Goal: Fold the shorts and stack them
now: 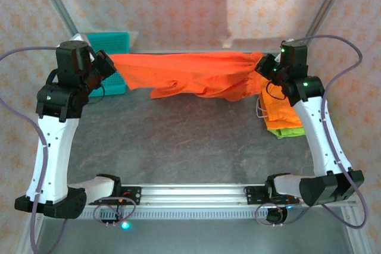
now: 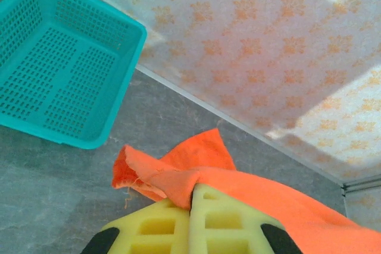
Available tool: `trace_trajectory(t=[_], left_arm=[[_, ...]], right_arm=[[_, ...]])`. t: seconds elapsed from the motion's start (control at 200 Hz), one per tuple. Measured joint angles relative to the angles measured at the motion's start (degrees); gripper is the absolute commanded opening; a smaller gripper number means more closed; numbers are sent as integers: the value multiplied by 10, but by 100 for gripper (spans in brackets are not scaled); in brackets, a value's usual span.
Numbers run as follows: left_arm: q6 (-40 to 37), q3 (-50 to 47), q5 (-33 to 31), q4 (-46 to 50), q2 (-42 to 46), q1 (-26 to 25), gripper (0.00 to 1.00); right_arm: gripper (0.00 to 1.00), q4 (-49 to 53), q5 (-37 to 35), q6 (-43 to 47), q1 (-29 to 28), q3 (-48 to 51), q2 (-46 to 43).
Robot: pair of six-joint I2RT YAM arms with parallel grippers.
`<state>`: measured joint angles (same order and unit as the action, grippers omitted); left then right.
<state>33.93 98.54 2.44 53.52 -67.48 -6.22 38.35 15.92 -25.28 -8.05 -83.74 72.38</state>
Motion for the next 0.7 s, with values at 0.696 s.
trace_trajectory(t=[0.696], left_arm=[[-36,195,-4,30,-174,14,0]], right_arm=[[0,-2,66,-11,0,-106,158]])
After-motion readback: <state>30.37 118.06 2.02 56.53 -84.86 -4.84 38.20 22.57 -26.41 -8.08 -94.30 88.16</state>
